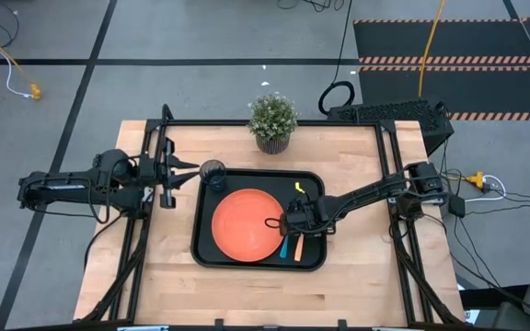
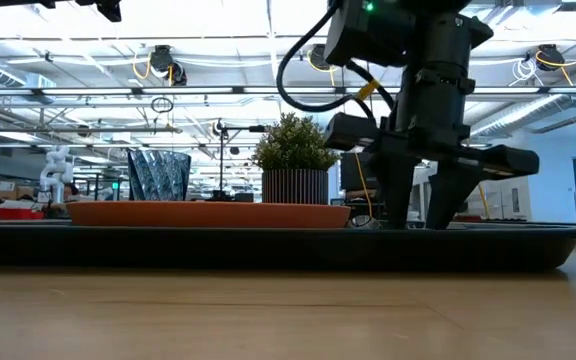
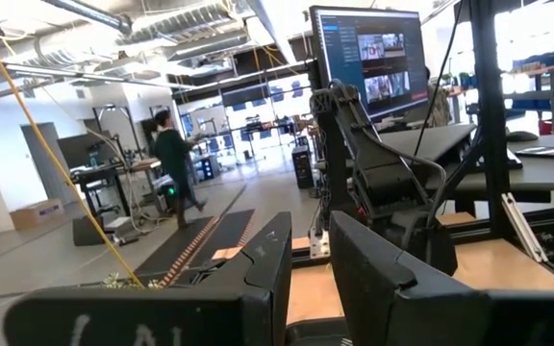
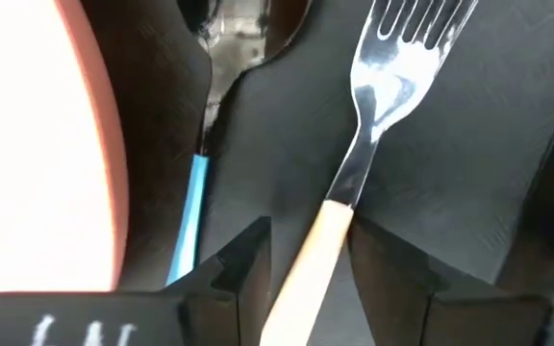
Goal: Pick and place plate/cup/fork/spoon on tray
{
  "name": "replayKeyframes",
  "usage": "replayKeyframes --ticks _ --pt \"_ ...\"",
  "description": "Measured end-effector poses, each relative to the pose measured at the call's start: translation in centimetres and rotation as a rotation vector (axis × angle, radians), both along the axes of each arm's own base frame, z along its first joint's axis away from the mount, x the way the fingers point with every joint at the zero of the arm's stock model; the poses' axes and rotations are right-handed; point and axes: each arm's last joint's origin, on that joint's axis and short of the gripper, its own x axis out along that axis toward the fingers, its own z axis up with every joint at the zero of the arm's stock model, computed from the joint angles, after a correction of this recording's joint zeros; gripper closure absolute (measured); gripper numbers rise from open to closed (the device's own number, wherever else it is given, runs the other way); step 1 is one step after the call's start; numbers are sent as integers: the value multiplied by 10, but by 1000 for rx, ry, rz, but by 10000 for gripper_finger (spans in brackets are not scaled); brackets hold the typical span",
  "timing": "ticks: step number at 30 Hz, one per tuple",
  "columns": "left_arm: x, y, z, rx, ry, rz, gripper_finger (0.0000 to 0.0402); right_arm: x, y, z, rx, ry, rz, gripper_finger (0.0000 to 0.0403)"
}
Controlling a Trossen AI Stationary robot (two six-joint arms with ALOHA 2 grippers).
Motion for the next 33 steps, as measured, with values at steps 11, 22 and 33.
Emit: replayKeyframes --ticks 11,22,33 --pt "0 0 0 2 0 0 323 -9 -1 0 19 93 15 273" --pt "0 0 0 2 0 0 323 -13 -1 0 26 135 42 273" --pt "0 0 0 3 1 0 323 -23 -7 24 -46 90 14 273"
